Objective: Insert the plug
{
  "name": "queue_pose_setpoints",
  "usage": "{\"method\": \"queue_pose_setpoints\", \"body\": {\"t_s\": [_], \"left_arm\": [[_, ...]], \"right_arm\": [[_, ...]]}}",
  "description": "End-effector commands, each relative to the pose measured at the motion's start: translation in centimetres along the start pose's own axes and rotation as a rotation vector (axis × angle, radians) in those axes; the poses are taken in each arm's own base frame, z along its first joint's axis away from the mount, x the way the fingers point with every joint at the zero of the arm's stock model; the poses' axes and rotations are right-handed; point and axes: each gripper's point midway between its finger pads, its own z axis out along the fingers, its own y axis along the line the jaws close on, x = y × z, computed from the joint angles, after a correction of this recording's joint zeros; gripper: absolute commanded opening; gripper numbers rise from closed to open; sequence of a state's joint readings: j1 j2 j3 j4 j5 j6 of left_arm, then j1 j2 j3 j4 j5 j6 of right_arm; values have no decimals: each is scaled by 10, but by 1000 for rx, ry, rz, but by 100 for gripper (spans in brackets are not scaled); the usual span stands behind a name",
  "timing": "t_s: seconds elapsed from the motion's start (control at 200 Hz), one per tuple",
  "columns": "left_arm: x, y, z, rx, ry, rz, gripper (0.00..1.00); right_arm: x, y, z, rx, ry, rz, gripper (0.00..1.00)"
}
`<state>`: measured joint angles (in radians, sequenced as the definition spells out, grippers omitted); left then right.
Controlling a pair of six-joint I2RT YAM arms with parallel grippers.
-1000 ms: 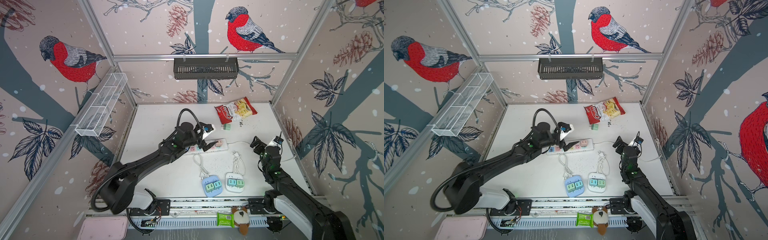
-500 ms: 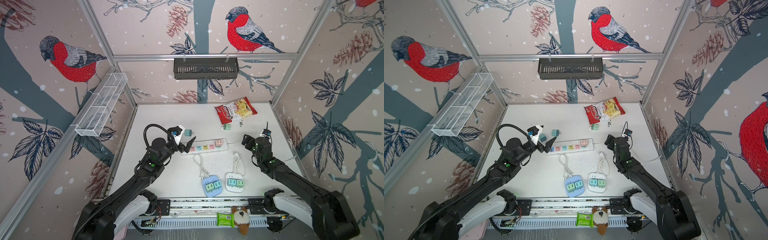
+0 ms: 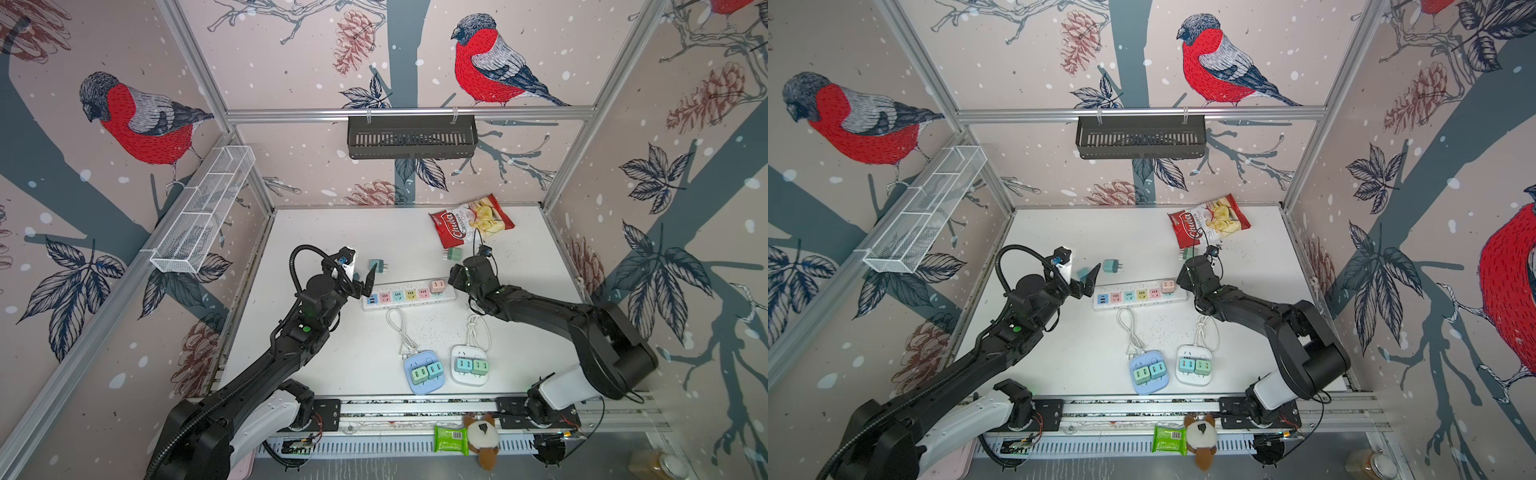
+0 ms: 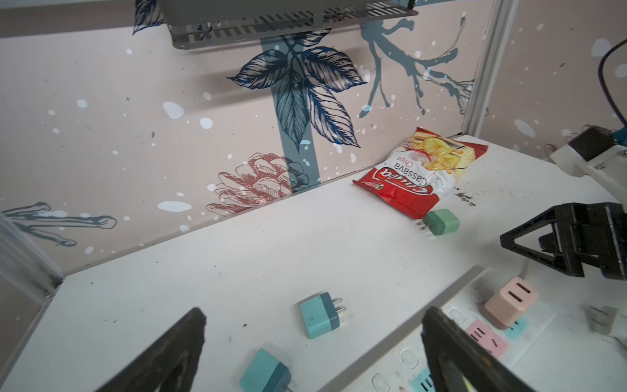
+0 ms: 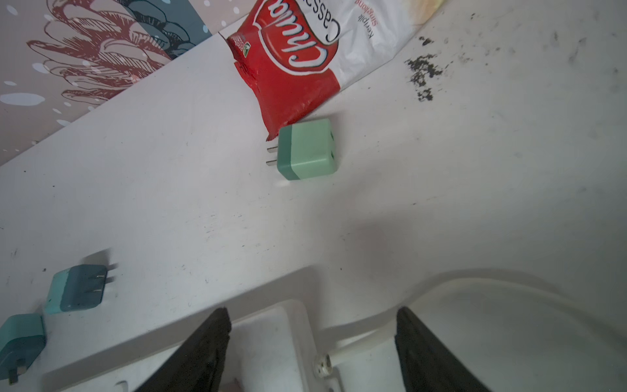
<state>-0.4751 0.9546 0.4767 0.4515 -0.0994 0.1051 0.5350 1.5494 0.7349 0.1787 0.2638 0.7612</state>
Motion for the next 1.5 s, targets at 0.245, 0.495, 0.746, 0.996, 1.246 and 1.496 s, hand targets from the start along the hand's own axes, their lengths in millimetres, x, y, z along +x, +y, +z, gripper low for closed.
{"method": "queue_pose_setpoints", "body": {"t_s": [0.245, 0.495, 0.746, 0.996, 1.246, 1.496], "left_arm": [[-2, 16, -5, -84, -19, 5, 99], [-3, 20, -9, -102, -35, 1, 99], [-7, 21, -14, -105, -60, 0, 99], [-5, 20, -11, -104, -50, 5, 99], [-5, 20, -11, -98, -49, 4, 99], [-4, 19, -10, -96, -47, 4, 99]], "right_arm": [[7, 12, 28, 15, 40, 12, 78], [4, 13, 40, 27, 42, 23, 78], [-2, 19, 54, 31, 43, 32, 78], [-11, 18, 69, 70, 39, 42, 78], [-27, 10, 87, 189, 15, 19, 78], [-48, -1, 107, 344, -23, -9, 85]]}}
